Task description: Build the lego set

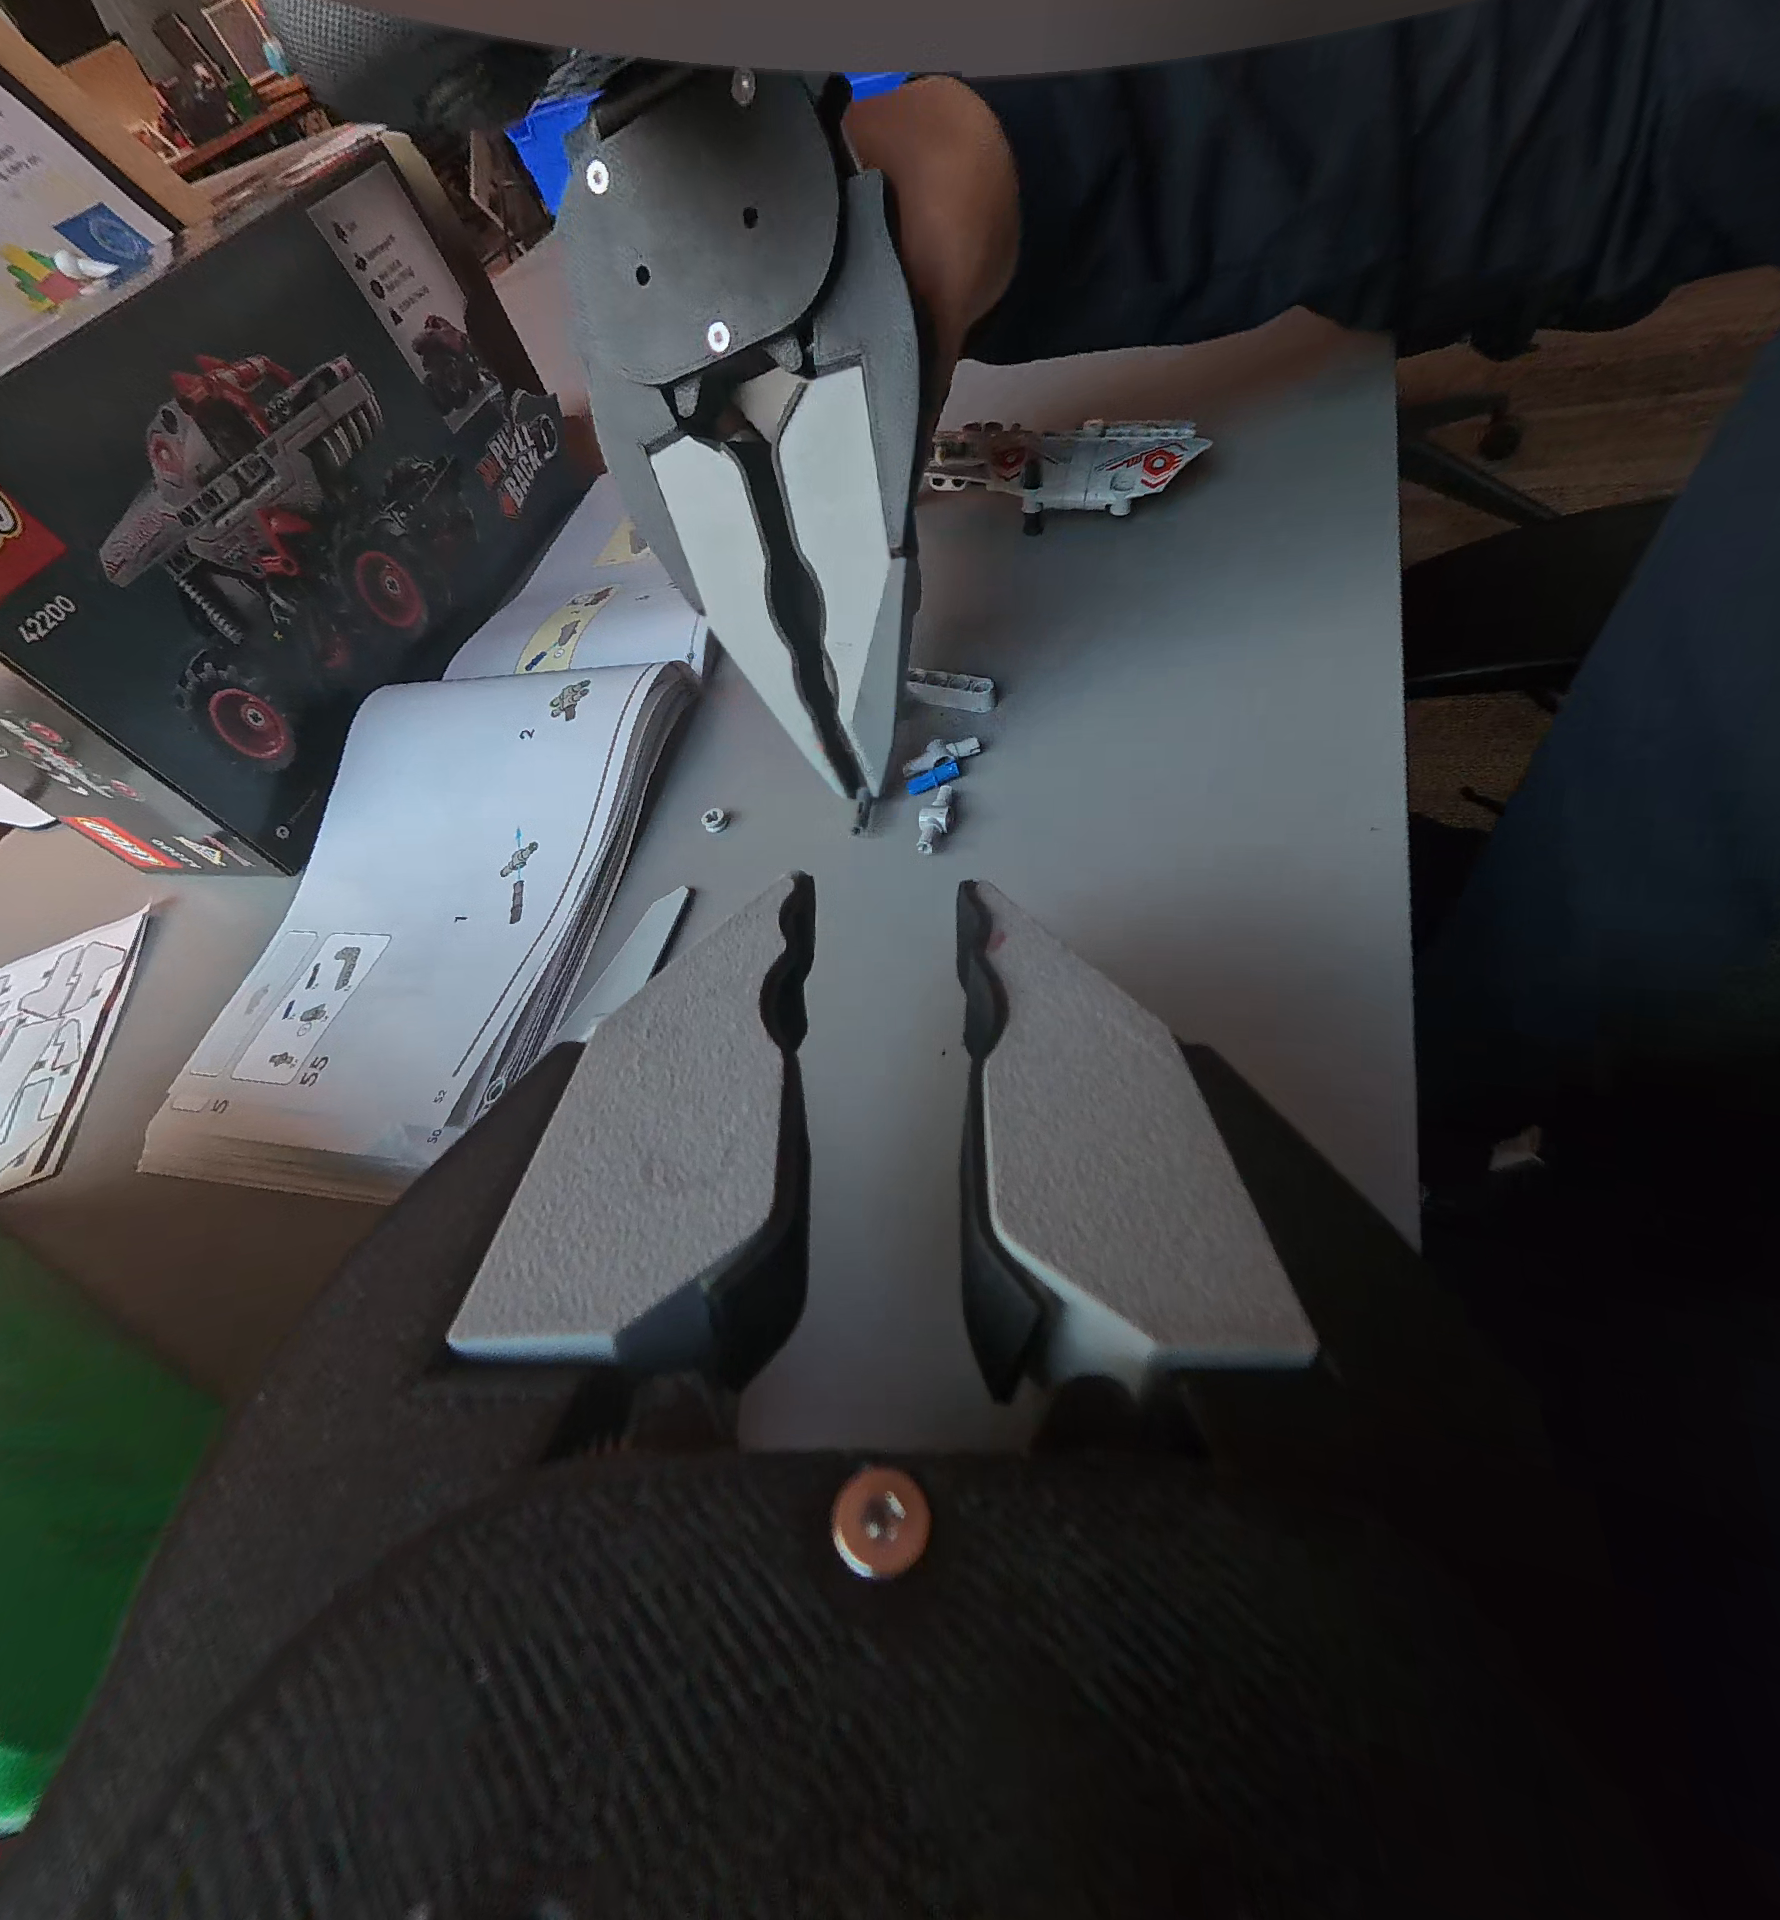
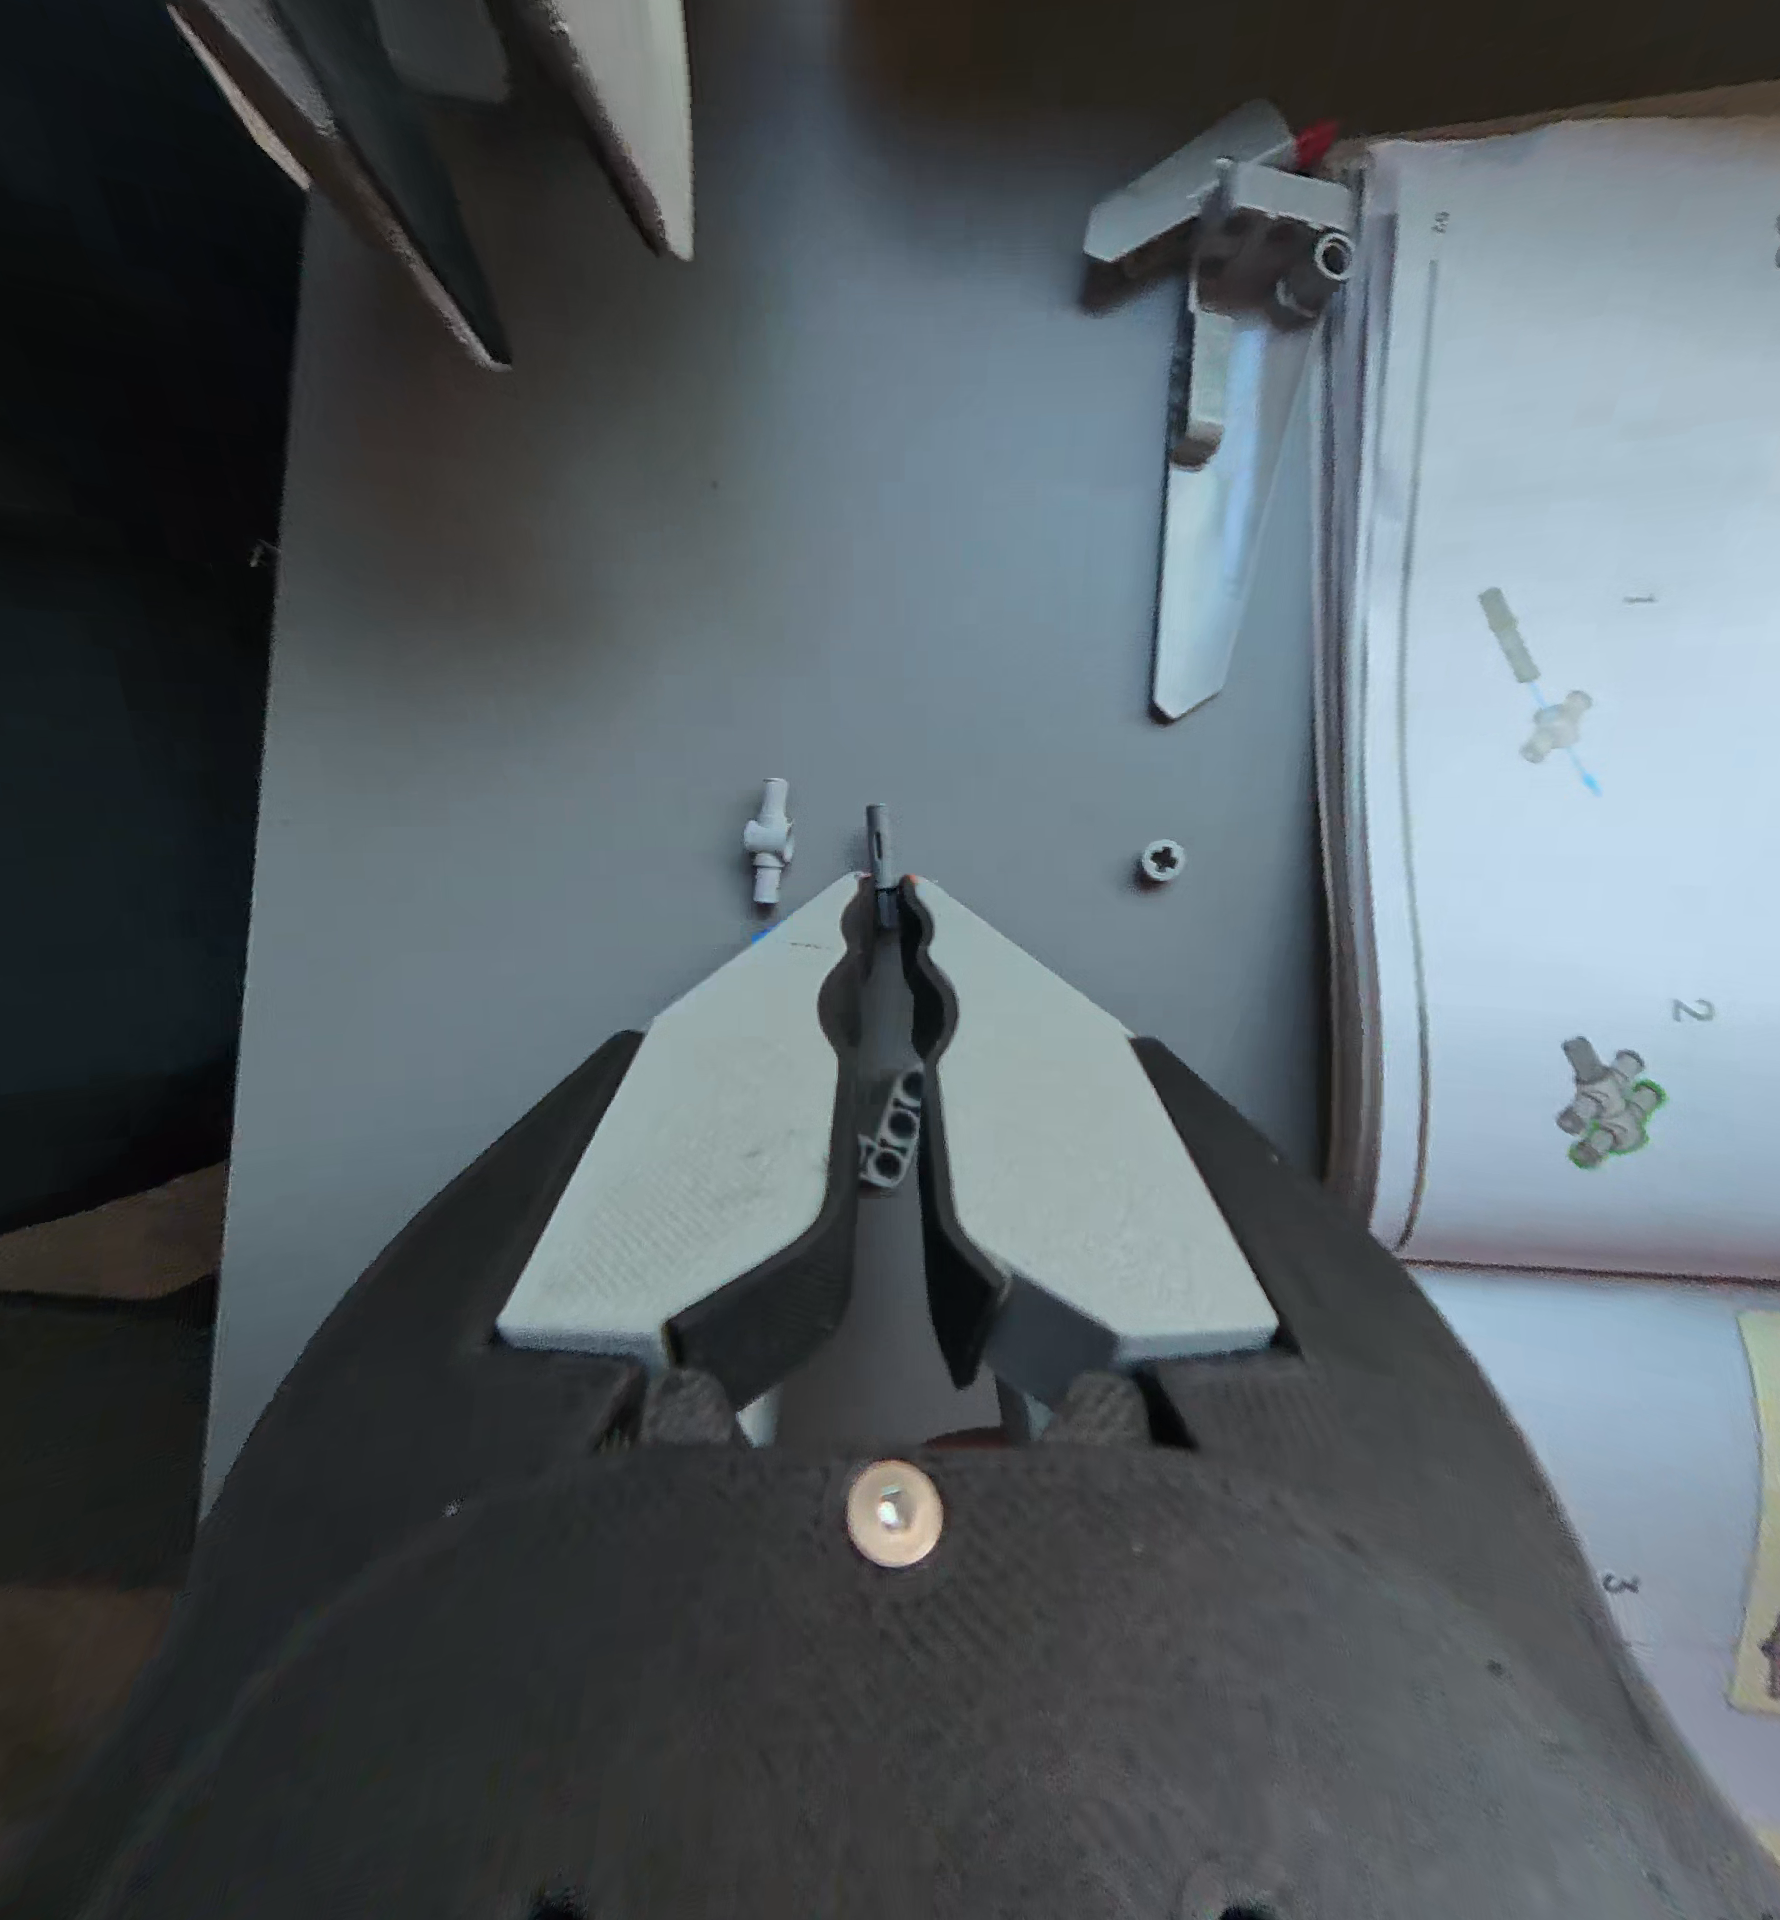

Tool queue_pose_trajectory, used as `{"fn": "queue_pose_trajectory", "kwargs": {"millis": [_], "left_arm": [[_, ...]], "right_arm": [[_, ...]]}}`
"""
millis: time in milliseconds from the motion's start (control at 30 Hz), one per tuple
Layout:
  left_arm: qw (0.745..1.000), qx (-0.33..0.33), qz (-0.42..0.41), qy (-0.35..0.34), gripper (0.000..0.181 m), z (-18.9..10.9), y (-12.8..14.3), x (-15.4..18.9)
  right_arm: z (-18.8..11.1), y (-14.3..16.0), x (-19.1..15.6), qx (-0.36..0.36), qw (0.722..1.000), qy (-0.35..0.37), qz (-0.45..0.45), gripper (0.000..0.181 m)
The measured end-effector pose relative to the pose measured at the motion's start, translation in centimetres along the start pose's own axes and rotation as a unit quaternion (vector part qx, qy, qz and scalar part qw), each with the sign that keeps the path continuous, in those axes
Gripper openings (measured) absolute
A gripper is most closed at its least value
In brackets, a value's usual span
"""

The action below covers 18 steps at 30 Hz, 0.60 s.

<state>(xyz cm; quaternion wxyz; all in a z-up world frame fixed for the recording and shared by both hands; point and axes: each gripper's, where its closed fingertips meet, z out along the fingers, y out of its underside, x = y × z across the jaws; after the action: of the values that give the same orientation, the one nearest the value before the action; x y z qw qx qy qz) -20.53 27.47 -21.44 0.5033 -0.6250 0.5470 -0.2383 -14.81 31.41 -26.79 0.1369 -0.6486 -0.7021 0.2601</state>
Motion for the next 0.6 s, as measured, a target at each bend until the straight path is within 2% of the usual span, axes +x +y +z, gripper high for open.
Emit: {"fn": "queue_pose_trajectory", "kwargs": {"millis": [133, 300, 433, 500, 600], "left_arm": [[1.000, -0.002, 0.003, -0.001, 0.025, 0.0, 0.1, 0.0], [1.000, 0.000, 0.003, -0.002, 0.025, -0.1, 0.1, 0.0], [1.000, -0.002, 0.007, -0.004, 0.024, -0.1, 0.1, 0.1], [1.000, -0.002, 0.009, -0.005, 0.024, -0.1, 0.1, 0.1], [1.000, 0.000, 0.009, -0.005, 0.024, -0.2, 0.1, 0.1]], "right_arm": [[-0.3, 0.1, -0.7, -0.009, 1.000, -0.018, -0.010, 0.002], [-0.7, -0.3, -0.8, -0.003, 0.999, -0.032, 0.007, 0.014], [-1.9, -1.5, 1.3, 0.037, 0.999, 0.025, 0.018, 0.000], [-2.3, -0.9, 3.5, 0.018, 0.996, 0.086, 0.027, 0.000], [-1.7, -0.2, 4.8, -0.007, 0.991, 0.129, 0.022, 0.000]]}}
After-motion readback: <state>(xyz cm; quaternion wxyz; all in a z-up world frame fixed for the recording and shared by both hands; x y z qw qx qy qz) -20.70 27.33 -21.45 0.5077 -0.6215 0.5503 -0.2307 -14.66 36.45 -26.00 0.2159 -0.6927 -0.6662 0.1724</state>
